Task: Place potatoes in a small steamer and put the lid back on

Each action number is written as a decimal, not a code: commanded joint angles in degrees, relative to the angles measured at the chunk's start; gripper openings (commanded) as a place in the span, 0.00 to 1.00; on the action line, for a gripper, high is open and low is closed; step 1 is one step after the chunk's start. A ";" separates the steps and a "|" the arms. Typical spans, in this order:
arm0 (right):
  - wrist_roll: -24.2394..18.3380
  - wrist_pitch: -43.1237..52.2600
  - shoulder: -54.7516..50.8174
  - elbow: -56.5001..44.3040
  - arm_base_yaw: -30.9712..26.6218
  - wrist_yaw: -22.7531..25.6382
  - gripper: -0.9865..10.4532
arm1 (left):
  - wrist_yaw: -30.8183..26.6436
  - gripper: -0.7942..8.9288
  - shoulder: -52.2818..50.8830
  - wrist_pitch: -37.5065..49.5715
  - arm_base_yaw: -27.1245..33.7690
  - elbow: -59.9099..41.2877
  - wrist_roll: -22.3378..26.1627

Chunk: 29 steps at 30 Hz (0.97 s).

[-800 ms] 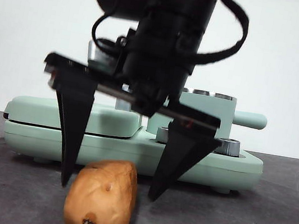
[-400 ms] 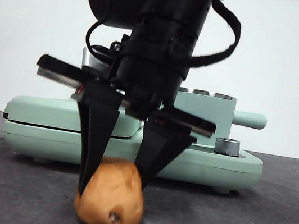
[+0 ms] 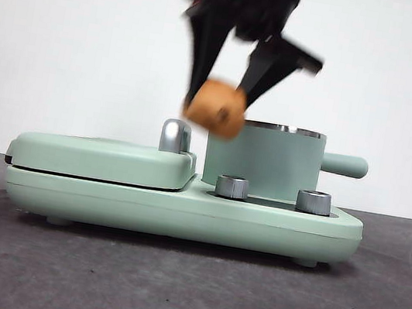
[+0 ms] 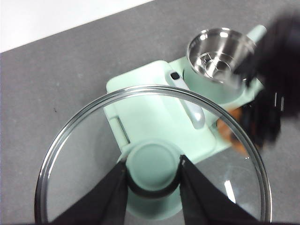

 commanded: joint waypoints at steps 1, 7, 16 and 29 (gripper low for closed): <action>-5.01 -2.97 2.97 8.83 -3.96 0.11 0.12 | -0.13 0.09 -0.20 2.60 -0.39 -0.72 -0.20; -8.15 -9.18 11.23 24.35 -11.56 0.07 0.12 | -0.11 0.09 -0.35 2.99 -0.50 -2.23 -0.39; -9.70 -7.63 22.69 32.94 -17.11 -0.07 0.12 | -0.07 0.09 -0.35 3.91 -0.55 -2.45 -0.46; -9.81 -8.09 25.27 33.14 -18.49 -1.68 0.45 | 0.09 0.09 -0.35 4.13 -0.55 -2.45 -0.46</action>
